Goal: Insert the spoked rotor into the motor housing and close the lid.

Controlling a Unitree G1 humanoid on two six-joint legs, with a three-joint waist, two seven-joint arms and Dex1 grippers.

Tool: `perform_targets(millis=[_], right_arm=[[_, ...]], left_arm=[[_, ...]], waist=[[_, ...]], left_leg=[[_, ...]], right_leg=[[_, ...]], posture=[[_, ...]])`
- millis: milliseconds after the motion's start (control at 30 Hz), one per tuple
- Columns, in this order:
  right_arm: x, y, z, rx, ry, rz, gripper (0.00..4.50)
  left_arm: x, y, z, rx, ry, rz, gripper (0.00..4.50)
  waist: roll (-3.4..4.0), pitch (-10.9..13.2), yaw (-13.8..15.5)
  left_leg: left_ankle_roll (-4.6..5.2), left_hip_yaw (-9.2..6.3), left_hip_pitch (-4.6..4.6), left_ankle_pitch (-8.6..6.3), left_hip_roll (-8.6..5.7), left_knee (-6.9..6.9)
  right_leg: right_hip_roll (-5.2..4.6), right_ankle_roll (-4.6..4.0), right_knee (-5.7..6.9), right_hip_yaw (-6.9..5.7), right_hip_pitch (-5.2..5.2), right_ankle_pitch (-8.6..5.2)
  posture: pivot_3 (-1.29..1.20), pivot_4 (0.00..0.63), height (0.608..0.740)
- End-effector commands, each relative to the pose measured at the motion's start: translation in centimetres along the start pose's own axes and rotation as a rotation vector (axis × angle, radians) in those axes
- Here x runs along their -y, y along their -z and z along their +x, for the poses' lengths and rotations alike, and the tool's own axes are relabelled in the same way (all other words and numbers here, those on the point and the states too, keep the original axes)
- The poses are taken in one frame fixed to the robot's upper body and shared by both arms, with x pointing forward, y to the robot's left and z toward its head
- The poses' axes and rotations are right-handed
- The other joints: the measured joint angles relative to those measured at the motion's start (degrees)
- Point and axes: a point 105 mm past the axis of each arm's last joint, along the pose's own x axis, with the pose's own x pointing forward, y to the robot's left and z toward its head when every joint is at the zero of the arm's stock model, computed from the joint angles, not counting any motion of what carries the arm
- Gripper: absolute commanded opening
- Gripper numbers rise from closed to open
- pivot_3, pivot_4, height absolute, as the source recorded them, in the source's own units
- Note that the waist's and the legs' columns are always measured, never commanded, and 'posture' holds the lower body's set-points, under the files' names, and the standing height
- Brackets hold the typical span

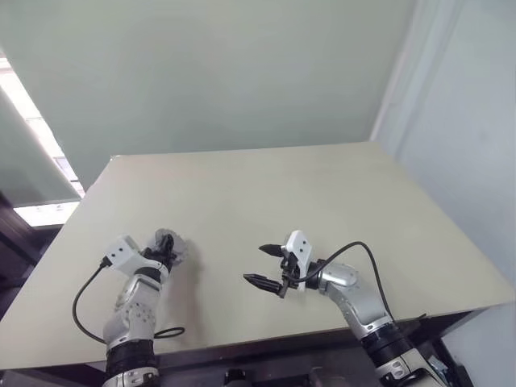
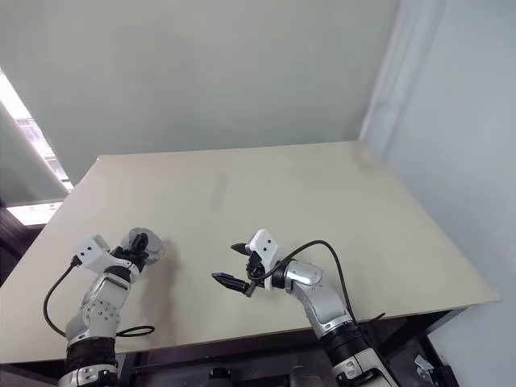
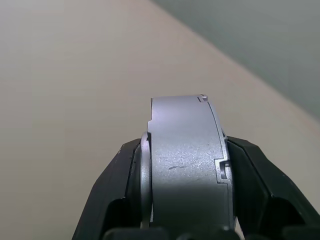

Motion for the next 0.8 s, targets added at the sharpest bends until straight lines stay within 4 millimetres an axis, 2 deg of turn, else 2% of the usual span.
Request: perform_targets(millis=[33, 300, 600, 733, 800], right_arm=[[0.2, -1.5, 0.0, 0.049, 0.021, -0.073, 4.5], [0.2, -1.3, -0.1, 0.042, 0.05, -0.074, 4.5], [0.9, -0.8, -0.3, 0.018, 0.081, -0.082, 4.5], [1.0, -0.6, -0.3, 0.011, 0.085, -0.078, 4.5], [1.1, -0.6, -0.1, 0.009, 0.085, -0.077, 4.5]], left_arm=[[0.9, -3.1, 0.8, 0.111, 0.031, 0.055, 2.03], [-0.3, -2.1, 1.6, 0.086, -0.02, 0.109, 2.03], [-2.8, -3.2, 1.1, 0.12, -0.14, 0.197, 2.03], [-3.0, -3.3, 0.9, 0.117, -0.145, 0.211, 2.03], [-2.5, -3.1, 0.9, 0.11, -0.124, 0.198, 2.76]], waist=[[-0.07, 0.0, 0.5], [-0.09, 0.0, 0.5], [-0.12, 0.0, 0.0], [-0.13, 0.0, -0.1], [-0.13, 0.0, -0.1]], left_leg=[[0.0, -0.01, 0.01, 0.0, 0.0, 0.0], [0.0, -0.02, 0.13, 0.01, 0.0, 0.0], [-0.04, 0.02, 0.77, 0.03, 0.14, -0.04], [-0.04, 0.01, 0.8, 0.03, 0.2, -0.06], [-0.04, 0.01, 0.79, 0.03, 0.19, -0.06]], right_leg=[[0.0, -0.01, 0.0, -0.01, 0.0, 0.0], [-0.02, -0.03, 0.03, -0.04, 0.12, 0.02], [0.1, -0.08, 0.05, -0.03, 0.62, 0.05], [0.16, -0.08, 0.05, -0.03, 0.63, 0.05], [0.14, -0.08, 0.05, -0.02, 0.63, 0.06]], posture=[[0.0, 0.0, 0.74], [0.0, 0.0, 0.74], [0.0, 0.0, 0.74], [0.0, 0.0, 0.74], [0.0, 0.0, 0.74]])
